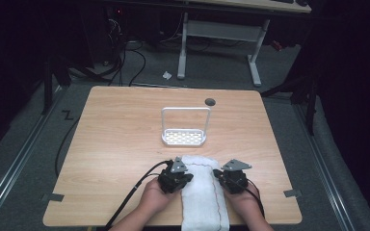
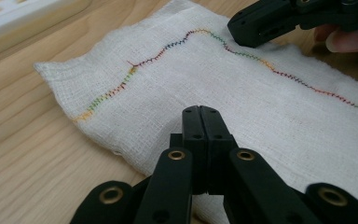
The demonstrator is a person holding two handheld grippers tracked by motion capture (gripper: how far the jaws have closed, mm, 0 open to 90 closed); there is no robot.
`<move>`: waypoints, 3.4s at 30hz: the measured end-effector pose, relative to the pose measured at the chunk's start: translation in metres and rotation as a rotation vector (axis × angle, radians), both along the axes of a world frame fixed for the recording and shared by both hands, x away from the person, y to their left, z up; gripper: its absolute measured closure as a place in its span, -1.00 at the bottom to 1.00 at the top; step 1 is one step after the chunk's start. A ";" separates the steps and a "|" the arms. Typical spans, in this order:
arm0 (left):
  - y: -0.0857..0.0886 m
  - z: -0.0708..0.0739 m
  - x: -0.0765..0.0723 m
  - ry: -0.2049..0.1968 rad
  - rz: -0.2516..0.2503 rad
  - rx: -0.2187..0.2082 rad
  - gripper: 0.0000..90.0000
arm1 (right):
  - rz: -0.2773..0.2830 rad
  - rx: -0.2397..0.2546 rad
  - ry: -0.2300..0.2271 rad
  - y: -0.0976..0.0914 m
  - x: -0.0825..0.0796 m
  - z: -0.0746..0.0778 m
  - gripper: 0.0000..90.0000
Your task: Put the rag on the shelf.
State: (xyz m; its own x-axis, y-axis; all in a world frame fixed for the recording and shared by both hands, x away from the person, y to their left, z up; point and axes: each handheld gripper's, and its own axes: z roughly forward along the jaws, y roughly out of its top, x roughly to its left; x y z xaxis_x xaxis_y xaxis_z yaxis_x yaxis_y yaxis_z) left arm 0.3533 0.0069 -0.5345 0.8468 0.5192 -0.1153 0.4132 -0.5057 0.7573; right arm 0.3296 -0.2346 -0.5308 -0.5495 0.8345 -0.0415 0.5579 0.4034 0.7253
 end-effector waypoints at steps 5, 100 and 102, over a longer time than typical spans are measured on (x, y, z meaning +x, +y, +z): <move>0.029 0.002 -0.004 -0.027 0.021 0.037 1.00 | 0.063 -0.015 0.010 0.031 0.001 0.001 1.00; 0.060 0.055 0.021 -0.121 0.248 -0.345 0.93 | 0.007 0.237 -0.219 0.034 0.014 0.052 0.86; 0.058 0.066 0.020 -0.142 0.242 -0.352 0.93 | 0.007 0.245 -0.231 0.032 0.014 0.059 0.86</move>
State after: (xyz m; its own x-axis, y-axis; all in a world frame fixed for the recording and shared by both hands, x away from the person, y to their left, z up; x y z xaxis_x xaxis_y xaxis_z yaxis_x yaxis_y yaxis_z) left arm 0.3729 0.0649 -0.4689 0.7261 0.6541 -0.2120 0.3674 -0.1085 0.9237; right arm 0.3437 -0.2029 -0.4715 -0.5545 0.8314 0.0360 0.3656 0.2045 0.9080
